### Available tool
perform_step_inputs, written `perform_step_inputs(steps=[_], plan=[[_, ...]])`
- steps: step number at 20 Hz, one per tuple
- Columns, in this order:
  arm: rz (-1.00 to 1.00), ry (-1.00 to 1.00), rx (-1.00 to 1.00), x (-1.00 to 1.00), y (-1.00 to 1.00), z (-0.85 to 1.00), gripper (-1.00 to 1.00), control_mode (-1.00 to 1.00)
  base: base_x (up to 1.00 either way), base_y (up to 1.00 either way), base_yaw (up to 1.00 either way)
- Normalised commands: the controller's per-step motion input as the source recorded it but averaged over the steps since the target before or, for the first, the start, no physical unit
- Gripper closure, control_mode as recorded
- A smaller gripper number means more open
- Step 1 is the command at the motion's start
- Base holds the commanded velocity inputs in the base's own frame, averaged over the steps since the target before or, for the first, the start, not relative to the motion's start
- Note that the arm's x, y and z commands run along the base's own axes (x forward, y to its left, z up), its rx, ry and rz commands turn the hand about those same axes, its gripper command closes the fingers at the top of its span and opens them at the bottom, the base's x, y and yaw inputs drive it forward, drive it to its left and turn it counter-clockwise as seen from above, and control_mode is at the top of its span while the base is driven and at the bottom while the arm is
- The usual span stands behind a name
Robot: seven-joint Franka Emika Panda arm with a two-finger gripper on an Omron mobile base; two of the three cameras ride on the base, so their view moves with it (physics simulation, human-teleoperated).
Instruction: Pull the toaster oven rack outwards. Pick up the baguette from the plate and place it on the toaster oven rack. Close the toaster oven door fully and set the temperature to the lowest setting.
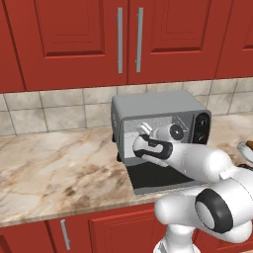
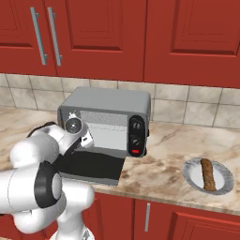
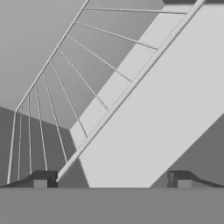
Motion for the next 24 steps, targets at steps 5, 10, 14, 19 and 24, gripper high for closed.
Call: perform_step_inputs(steps=[5,10,14,19,24], plan=[[0.0,-0.02,0.0,0.27,0.0,-0.11,-1.0,-1.0,0.0,0.0,0.0],[0.0,-0.01,0.0,0.3,0.01,-0.17,-1.0,-1.0,0.0,0.0,0.0],[0.0,0.0,0.0,0.27,0.01,-0.27,-1.0,-1.0,0.0,0.0,0.0],[0.0,0.0,0.0,0.31,0.0,-0.43,-1.0,-1.0,0.0,0.0,0.0],[-0.01,0.0,0.0,0.39,0.0,-0.5,-1.0,-1.0,0.0,0.0,0.0]])
